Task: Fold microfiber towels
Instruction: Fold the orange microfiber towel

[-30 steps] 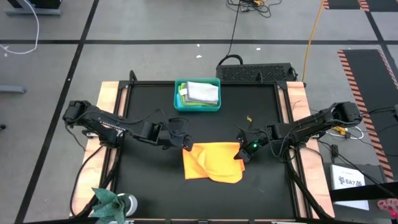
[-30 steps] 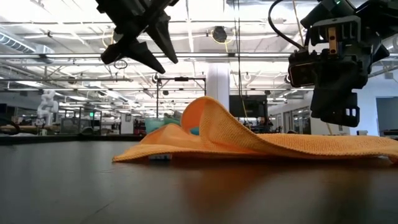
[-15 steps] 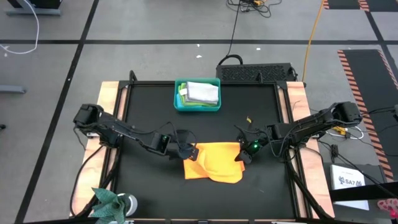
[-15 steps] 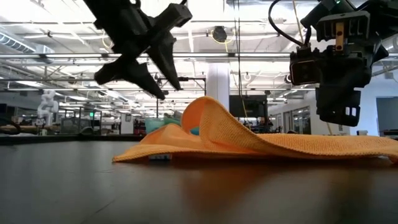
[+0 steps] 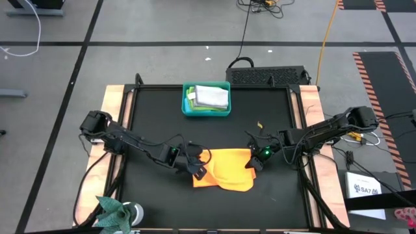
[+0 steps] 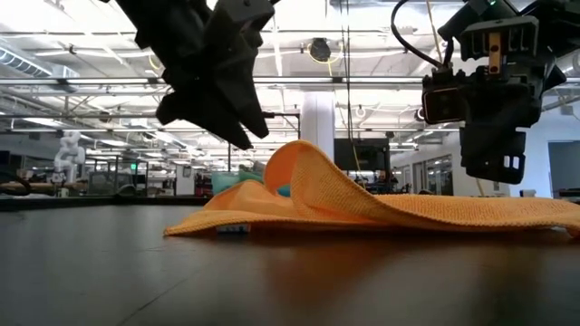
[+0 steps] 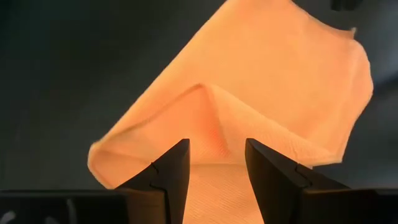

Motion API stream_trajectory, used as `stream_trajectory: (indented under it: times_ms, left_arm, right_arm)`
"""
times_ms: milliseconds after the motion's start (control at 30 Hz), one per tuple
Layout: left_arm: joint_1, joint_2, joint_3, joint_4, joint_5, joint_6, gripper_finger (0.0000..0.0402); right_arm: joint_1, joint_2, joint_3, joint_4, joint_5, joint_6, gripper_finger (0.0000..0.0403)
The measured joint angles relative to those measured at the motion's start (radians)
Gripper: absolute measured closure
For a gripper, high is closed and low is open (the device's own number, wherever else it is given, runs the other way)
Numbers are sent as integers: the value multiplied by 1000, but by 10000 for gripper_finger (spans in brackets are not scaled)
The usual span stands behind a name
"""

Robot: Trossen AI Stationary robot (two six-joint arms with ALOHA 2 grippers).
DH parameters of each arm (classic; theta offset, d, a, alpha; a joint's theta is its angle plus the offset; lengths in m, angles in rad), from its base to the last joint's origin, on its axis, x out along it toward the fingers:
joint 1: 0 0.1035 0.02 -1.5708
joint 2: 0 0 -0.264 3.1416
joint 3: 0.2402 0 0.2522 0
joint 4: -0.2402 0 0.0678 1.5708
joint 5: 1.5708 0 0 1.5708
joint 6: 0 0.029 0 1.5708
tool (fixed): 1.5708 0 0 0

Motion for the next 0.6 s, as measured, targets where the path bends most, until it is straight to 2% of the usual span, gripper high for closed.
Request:
stream_trajectory:
  times_ms: [300,600]
  left_arm:
    - [12,0,0,6,0,89,245]
    - [-15,0,0,5,26,287,245]
  right_arm:
    - [0,0,0,2,4,28,360]
    - [0,0,0,2,7,77,360]
